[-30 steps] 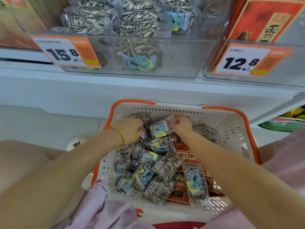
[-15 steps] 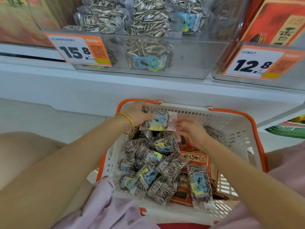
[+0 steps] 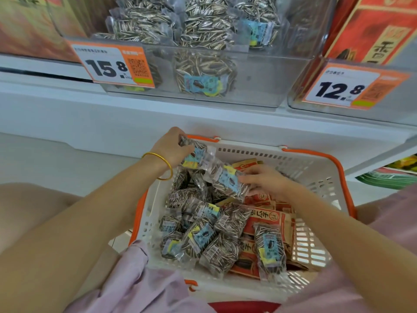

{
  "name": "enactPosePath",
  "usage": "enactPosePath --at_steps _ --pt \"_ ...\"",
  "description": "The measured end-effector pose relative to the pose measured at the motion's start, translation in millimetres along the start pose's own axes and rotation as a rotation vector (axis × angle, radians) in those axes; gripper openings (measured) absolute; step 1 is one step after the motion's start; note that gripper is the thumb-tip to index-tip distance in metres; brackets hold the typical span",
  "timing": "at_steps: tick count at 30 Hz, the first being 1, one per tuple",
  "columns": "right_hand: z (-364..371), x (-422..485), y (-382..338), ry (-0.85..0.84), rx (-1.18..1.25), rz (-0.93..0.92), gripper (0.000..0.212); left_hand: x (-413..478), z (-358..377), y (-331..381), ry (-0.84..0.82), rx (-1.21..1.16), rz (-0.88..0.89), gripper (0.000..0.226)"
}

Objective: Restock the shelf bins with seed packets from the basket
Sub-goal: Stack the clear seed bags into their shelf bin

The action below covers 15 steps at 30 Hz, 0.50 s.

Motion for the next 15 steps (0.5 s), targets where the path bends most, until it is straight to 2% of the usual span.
enactPosePath --at_steps 4,9,13,15 --pt "-21 -31 -6 -0.077 0.172 0.053 0.016 4 -7 8 0.053 -0.046 0.0 0.038" --pt "-16 -46 -12 -0.135 0.299 0.001 0.013 0 -2 14 0.039 -0.065 -0.004 0.042" --pt "-12 -51 -15 -0.198 0.33 -0.015 0.039 -1 1 15 0.008 -0.098 0.002 0.034" --pt "-12 -53 -17 -0.214 0.352 -0.021 0.045 0 0 13 0.009 -0.108 -0.003 0.031"
Point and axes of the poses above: each hand's wrist, its own x-axis towards the middle knuckle, its own z-axis out of the palm, y = z × x, the point moved 1 cm from there along x, towards the middle knuckle, and after that the axes turned 8 degrees about -y, right-handed, at the moved point
